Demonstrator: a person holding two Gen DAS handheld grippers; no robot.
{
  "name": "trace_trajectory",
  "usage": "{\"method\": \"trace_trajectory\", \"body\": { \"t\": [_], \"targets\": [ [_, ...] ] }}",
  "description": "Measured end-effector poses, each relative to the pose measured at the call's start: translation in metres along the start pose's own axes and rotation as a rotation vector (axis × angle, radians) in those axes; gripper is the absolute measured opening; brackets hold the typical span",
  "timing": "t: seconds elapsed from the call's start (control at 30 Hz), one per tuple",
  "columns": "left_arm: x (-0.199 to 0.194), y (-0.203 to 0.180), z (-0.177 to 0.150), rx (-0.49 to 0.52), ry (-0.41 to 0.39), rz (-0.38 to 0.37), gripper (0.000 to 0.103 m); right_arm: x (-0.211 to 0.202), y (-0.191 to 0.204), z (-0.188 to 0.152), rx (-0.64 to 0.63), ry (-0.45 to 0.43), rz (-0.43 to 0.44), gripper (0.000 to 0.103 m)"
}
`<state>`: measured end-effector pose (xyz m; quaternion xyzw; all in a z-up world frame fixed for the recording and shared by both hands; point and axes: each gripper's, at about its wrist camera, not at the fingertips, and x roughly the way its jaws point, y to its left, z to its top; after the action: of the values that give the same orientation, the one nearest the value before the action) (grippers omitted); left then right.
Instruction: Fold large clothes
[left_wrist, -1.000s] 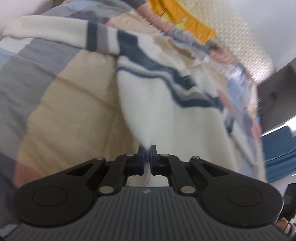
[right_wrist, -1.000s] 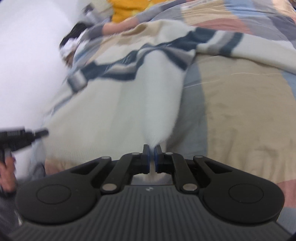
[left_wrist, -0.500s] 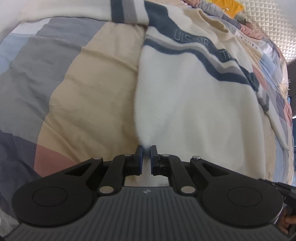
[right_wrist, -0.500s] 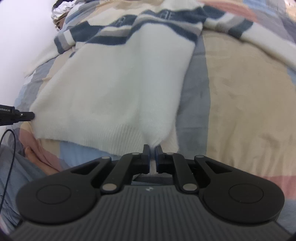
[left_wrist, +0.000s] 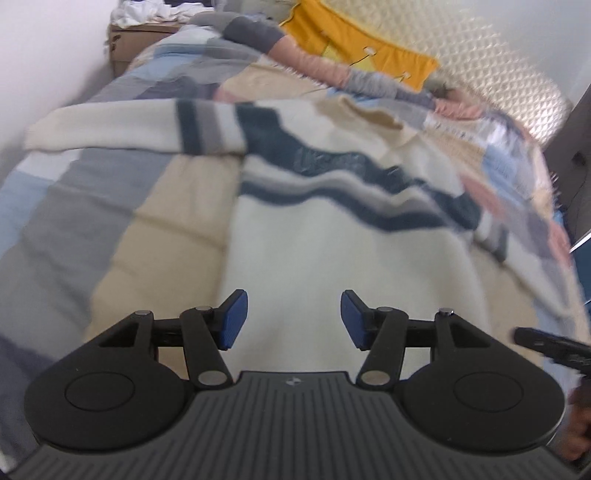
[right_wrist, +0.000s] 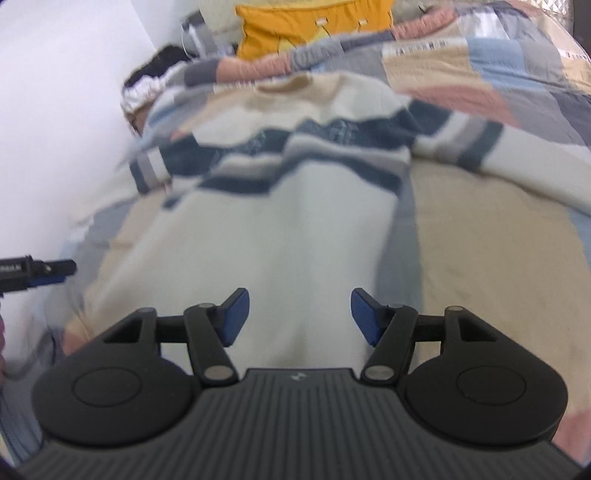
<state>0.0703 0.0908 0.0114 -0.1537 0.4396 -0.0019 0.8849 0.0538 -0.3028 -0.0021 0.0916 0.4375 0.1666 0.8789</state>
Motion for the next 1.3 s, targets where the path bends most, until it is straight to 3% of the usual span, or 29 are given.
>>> {"method": "trace_trajectory", "body": {
  "t": [0.17,0.37,0.87,1.0,1.13,1.3],
  "targets": [
    [0.029,-0.026,0.022,-0.028,-0.035,-0.052,0.062,0.032,0.010,0.027,0.010,-0.083,-0.013,0.063],
    [0.085,-0.050,0.037,0.041,-0.062,0.006,0.062,0.071,0.016,0.045,0.009,-0.147,-0.035,0.063],
    [0.189,-0.050,0.044,0.151,-0.063,0.101,0.062,0.147,0.007,0.048,-0.101,-0.229,-0.112,0.062],
    [0.207,-0.046,0.041,0.170,-0.040,0.141,0.062,0.159,0.001,0.047,-0.106,-0.239,-0.149,0.061],
    [0.220,-0.037,0.039,0.143,-0.011,0.159,0.061,0.182,-0.010,0.044,-0.060,-0.162,-0.159,0.061],
    [0.228,-0.036,0.032,0.165,-0.010,0.175,0.061,0.192,-0.013,0.044,-0.061,-0.140,-0.162,0.063]
  ]
}}
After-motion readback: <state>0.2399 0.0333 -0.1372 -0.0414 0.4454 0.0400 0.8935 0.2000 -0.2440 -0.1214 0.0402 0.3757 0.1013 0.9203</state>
